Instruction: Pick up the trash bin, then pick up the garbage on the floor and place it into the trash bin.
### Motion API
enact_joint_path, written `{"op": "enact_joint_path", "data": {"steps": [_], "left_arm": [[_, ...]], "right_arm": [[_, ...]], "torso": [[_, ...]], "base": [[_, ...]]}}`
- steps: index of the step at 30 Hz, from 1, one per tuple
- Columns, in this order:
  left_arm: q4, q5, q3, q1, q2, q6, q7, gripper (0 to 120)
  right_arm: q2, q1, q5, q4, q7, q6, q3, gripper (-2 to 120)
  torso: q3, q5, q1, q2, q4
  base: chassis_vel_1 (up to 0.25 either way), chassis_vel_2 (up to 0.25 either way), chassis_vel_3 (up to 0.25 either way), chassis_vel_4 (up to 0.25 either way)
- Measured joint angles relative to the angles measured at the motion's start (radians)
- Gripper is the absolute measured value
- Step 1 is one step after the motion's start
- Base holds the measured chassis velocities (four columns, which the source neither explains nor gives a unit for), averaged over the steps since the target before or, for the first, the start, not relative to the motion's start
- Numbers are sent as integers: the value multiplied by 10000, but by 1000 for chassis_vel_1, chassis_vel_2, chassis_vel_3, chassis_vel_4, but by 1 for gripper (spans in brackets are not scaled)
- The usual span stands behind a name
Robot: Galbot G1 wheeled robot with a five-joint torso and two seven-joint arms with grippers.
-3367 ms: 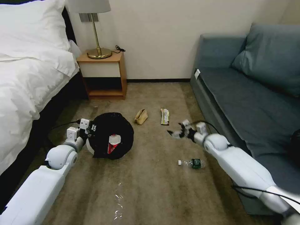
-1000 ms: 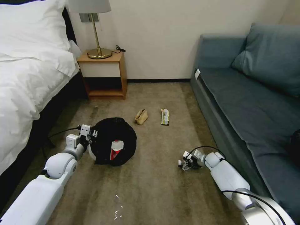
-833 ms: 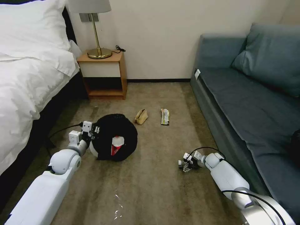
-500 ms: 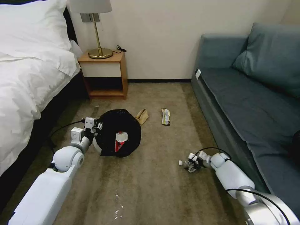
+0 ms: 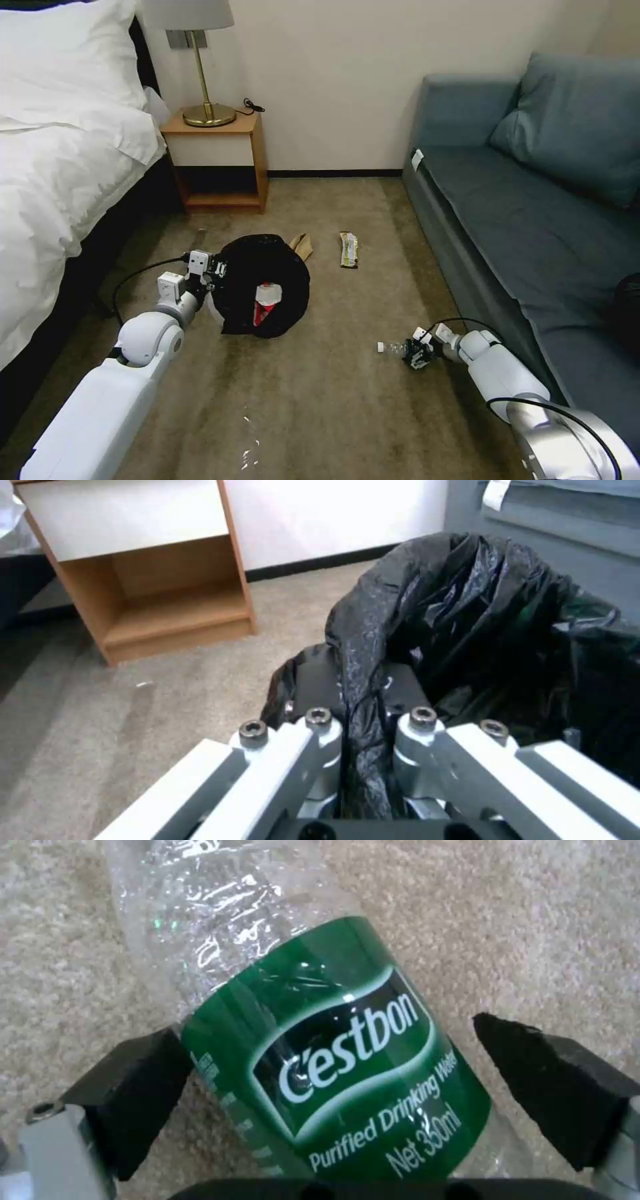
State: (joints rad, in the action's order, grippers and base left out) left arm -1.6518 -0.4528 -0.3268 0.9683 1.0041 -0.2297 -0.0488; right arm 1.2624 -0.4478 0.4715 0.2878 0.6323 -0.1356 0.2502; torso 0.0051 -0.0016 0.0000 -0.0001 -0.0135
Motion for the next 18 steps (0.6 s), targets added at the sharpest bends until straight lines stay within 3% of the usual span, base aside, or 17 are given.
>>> {"op": "enact_joint_path", "data": {"steps": [18], "left_arm": [[150, -17, -227, 367, -24, 283, -164, 4]], "right_arm": [[149, 80, 131, -465, -147, -100, 398, 100]], "torso": [[3, 16, -1, 3, 17]], "base": [[0, 0, 0, 0]]}}
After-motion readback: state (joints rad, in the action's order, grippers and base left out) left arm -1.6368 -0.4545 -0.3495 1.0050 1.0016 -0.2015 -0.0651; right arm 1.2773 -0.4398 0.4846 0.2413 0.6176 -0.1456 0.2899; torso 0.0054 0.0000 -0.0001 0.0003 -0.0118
